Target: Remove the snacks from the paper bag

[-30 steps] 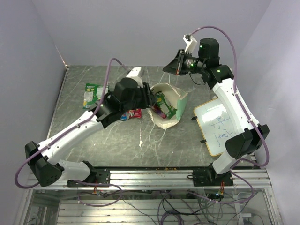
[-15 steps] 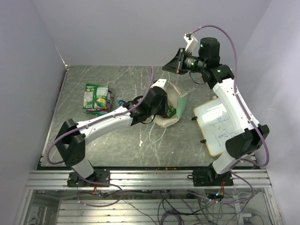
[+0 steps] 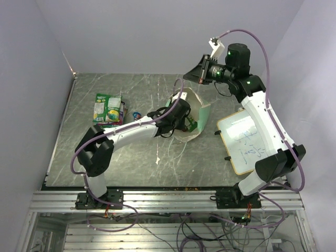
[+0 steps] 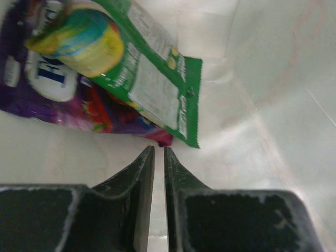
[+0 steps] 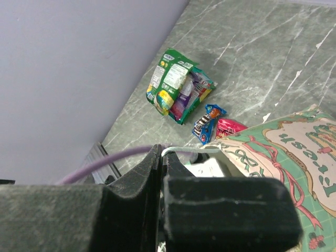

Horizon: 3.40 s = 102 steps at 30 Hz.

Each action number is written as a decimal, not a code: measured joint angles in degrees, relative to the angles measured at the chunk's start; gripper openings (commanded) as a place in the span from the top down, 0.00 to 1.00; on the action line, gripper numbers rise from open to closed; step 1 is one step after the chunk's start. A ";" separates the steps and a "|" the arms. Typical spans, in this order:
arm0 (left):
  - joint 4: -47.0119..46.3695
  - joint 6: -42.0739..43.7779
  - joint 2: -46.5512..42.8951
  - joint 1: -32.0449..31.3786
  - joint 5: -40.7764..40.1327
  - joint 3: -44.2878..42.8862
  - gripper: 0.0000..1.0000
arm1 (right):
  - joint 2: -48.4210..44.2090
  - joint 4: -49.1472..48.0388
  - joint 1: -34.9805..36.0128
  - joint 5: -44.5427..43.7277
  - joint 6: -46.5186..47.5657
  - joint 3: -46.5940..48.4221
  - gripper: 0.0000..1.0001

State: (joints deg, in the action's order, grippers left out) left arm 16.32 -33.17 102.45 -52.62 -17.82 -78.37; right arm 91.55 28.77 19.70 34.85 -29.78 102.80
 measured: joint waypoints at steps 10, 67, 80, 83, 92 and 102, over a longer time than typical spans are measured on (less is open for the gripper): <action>0.22 2.36 1.75 5.73 0.24 -3.08 0.71 | -2.91 0.13 0.00 -1.25 0.02 -2.62 1.00; -1.64 -3.21 4.81 3.78 0.52 -8.13 0.93 | -2.05 0.85 -0.92 -3.41 1.77 -1.77 1.00; 3.52 2.21 -9.33 3.98 10.36 -5.20 0.93 | -3.41 -0.66 -3.56 -5.66 2.49 -3.13 1.00; 6.36 3.85 -11.30 4.00 11.26 -5.20 0.93 | -3.43 -0.66 -3.80 -5.77 2.69 -3.13 1.00; 18.23 6.86 -18.18 6.21 11.76 -10.40 0.93 | -3.43 -1.07 -3.93 -5.49 2.75 -3.37 1.00; 31.36 10.27 -22.25 15.30 7.06 -23.89 0.93 | -3.43 -1.51 -4.00 -4.46 2.73 -4.00 1.00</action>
State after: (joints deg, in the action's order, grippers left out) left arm 47.68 -22.90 80.20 -37.32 -10.76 -102.26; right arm 88.12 27.27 15.70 30.39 -27.05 98.80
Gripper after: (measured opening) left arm 0.077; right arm 0.013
